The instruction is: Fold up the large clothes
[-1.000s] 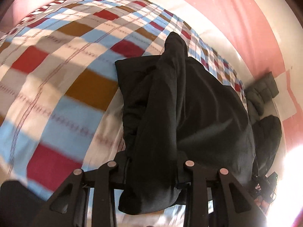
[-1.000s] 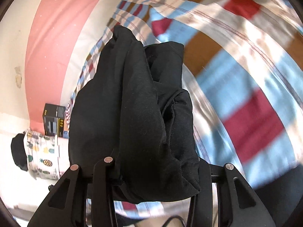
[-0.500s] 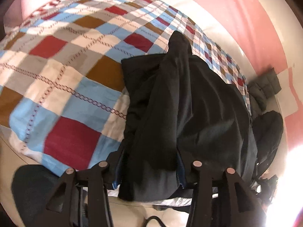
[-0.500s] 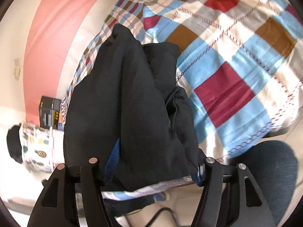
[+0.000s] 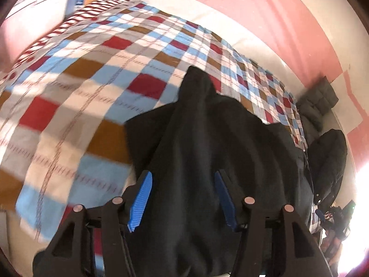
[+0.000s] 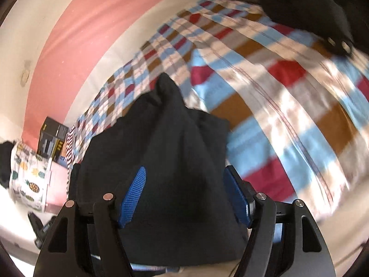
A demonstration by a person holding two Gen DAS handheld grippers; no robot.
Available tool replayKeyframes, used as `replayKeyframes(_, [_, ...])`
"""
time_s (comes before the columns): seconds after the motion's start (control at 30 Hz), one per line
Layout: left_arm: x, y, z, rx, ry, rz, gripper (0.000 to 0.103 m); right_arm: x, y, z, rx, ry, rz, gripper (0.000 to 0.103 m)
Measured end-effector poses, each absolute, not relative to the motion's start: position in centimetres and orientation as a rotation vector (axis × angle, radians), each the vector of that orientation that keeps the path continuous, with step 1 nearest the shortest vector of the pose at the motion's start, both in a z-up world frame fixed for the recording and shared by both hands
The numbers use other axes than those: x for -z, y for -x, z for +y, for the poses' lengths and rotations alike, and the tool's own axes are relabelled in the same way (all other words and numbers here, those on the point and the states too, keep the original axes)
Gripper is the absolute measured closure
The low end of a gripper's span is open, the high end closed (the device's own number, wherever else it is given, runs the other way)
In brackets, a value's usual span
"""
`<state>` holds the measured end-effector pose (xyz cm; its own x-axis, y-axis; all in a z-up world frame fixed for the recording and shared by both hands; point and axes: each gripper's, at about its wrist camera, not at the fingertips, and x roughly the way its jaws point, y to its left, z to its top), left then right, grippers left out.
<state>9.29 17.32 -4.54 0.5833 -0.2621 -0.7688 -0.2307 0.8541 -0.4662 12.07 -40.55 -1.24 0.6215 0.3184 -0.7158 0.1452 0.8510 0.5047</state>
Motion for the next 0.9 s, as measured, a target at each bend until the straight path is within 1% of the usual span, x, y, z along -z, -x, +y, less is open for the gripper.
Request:
replayKeyframes(0.1, [4.6,-13.1,17.2,0.026,0.55,0.962,0.035,1.5,-15.4,-39.8,-0.125,-0.524,0.917,0.033])
replayKeyframes(0.3, [6.3,-20.3,17.6,0.024,0.547,1.017,0.035,2.7,-22.4,-39.6,-0.128,-0.481,0.962,0.033])
replayKeyframes(0.43, [7.9,-23.3,17.7,0.027,0.585,1.057,0.035,3.9,-26.3,-39.3,-0.131,-0.481,1.012,0.033])
replayKeyframes(0.47, [8.1,-23.8,17.5,0.039,0.592,1.061,0.037,4.2,-27.1,-39.2,-0.149,-0.493,1.029,0.033])
replayKeyframes(0.5, [8.2,-24.2,17.2,0.05,0.595,1.058,0.04,4.3,-27.5,-39.0,-0.164,-0.503,1.038,0.035])
replayKeyframes(0.53, [8.1,-24.3,17.0,0.047,0.585,1.046,0.046,4.4,-27.8,-38.7,-0.178,-0.503,1.039,0.063])
replayKeyframes(0.57, [7.8,-24.4,16.7,0.038,0.565,1.029,0.062,4.2,-27.9,-38.3,-0.165,-0.478,1.039,0.078])
replayKeyframes(0.6, [7.4,-24.4,16.6,0.029,0.544,1.011,0.072,3.9,-27.8,-37.8,-0.138,-0.431,1.04,0.083])
replayKeyframes(0.63, [6.9,-24.2,16.6,0.024,0.533,0.987,0.075,3.4,-27.7,-37.6,-0.146,-0.419,1.017,0.086])
replayKeyframes(0.67, [6.3,-24.1,16.7,0.018,0.525,0.953,0.077,2.7,-27.4,-37.7,-0.145,-0.416,0.98,0.086])
replayKeyframes(0.77, [5.3,-24.3,17.1,0.036,0.515,0.867,0.078,1.8,-27.5,-38.8,-0.138,-0.465,0.917,0.087])
replayKeyframes(0.83, [6.2,-25.3,16.8,0.018,0.481,0.871,0.078,2.7,-28.2,-38.5,-0.09,-0.435,0.925,0.088])
replayKeyframes(0.9, [8.2,-26.3,16.4,-0.004,0.468,0.905,0.077,5.0,-29.2,-37.7,-0.055,-0.4,0.974,0.088])
